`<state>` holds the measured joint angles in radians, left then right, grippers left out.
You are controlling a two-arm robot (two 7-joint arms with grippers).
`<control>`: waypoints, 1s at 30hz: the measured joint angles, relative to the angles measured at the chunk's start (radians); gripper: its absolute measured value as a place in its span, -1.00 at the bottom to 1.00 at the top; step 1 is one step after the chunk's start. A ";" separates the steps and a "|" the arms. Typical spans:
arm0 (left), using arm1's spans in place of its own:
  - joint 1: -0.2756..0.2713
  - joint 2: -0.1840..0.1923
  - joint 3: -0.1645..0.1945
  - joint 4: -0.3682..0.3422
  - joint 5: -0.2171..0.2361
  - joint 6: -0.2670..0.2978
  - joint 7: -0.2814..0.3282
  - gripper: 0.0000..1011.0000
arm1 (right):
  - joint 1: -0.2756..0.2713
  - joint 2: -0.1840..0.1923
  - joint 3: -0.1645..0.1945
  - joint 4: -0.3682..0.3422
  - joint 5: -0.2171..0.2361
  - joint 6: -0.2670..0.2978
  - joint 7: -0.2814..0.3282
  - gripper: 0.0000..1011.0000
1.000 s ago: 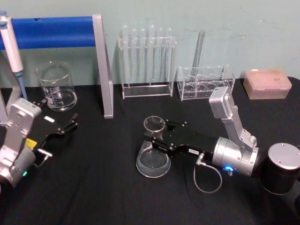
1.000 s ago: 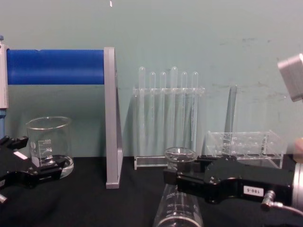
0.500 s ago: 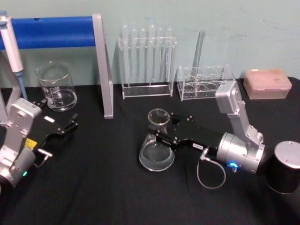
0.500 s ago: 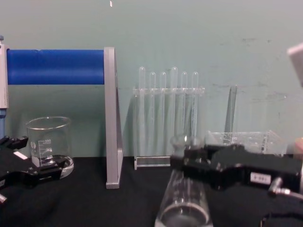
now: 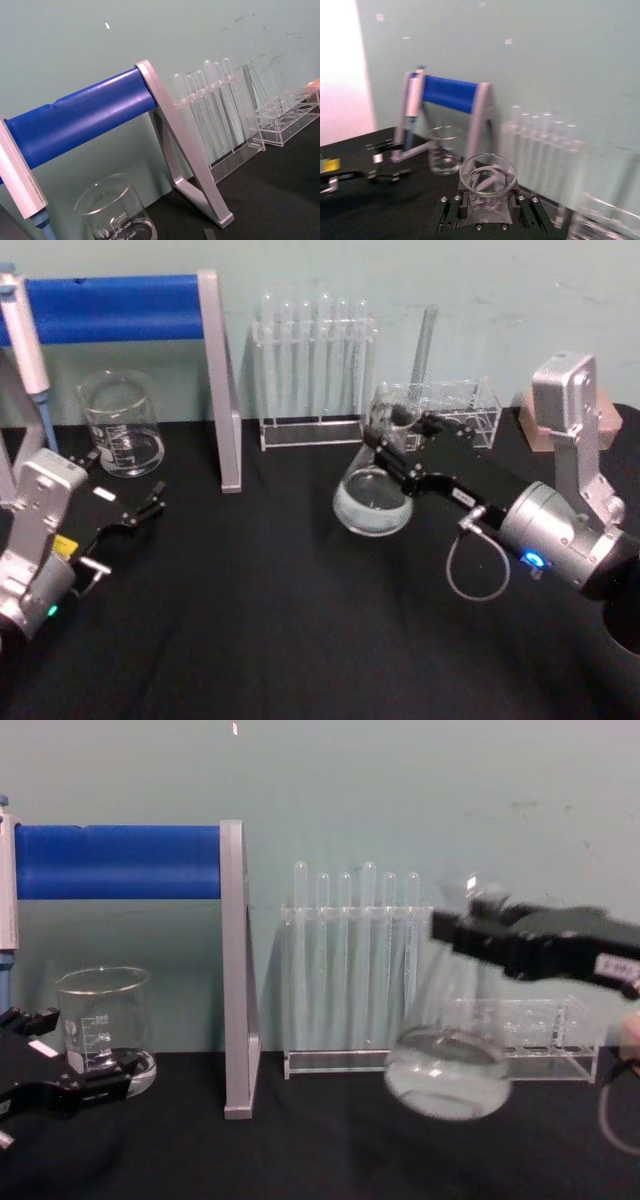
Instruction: Grasp the erlenmeyer flask with one hand, shake it three times, then place it back.
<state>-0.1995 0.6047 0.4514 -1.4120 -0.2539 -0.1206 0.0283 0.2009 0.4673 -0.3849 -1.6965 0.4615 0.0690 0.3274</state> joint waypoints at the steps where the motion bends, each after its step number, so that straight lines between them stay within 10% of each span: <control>1: 0.000 0.000 0.000 0.000 0.000 0.000 0.000 0.98 | -0.009 -0.003 0.008 -0.011 -0.007 0.004 -0.019 -0.11; 13: 0.000 0.000 0.000 0.000 0.000 0.000 0.000 0.98 | -0.105 -0.047 0.101 -0.094 -0.068 0.060 -0.196 -0.11; 30: 0.000 0.000 0.000 0.000 0.000 0.000 0.000 0.98 | -0.086 -0.090 0.074 -0.085 -0.127 0.074 -0.142 -0.11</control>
<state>-0.1995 0.6047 0.4514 -1.4120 -0.2539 -0.1206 0.0283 0.1145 0.3772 -0.3112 -1.7812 0.3341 0.1433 0.1858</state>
